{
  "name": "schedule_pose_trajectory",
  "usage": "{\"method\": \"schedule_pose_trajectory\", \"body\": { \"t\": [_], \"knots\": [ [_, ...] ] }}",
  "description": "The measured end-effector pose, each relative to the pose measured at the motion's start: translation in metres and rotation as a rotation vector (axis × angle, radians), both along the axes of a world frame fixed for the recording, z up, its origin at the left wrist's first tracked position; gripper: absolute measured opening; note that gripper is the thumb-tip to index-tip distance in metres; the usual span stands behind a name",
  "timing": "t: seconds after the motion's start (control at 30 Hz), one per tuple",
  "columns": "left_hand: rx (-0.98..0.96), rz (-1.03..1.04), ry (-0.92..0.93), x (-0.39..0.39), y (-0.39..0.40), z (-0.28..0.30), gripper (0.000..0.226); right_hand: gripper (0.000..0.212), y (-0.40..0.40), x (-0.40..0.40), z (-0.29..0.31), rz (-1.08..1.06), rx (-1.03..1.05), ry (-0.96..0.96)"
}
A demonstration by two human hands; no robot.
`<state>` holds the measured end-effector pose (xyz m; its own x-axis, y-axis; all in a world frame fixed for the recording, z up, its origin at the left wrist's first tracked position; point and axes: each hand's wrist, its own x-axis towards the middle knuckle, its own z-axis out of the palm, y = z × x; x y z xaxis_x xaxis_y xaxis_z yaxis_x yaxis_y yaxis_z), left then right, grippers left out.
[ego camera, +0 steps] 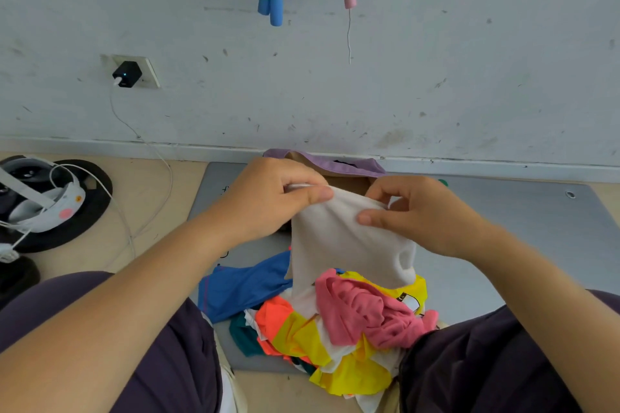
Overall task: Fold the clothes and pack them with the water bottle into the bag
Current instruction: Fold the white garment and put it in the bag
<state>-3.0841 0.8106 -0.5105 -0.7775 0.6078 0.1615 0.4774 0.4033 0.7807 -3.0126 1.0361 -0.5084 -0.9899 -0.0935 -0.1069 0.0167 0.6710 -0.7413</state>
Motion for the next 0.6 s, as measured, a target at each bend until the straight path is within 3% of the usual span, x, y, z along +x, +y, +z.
{"method": "schedule_pose_trajectory", "body": {
  "t": [0.23,0.6],
  "knots": [
    [0.117,0.173,0.116,-0.02,-0.022,0.005,0.026,0.008,0.041,-0.004,0.005,-0.114,0.355,0.016],
    [-0.032,0.287,0.028,-0.036,-0.043,-0.006,0.027,0.014,0.053,0.001,0.005,-0.185,0.515,0.05]
  ]
}}
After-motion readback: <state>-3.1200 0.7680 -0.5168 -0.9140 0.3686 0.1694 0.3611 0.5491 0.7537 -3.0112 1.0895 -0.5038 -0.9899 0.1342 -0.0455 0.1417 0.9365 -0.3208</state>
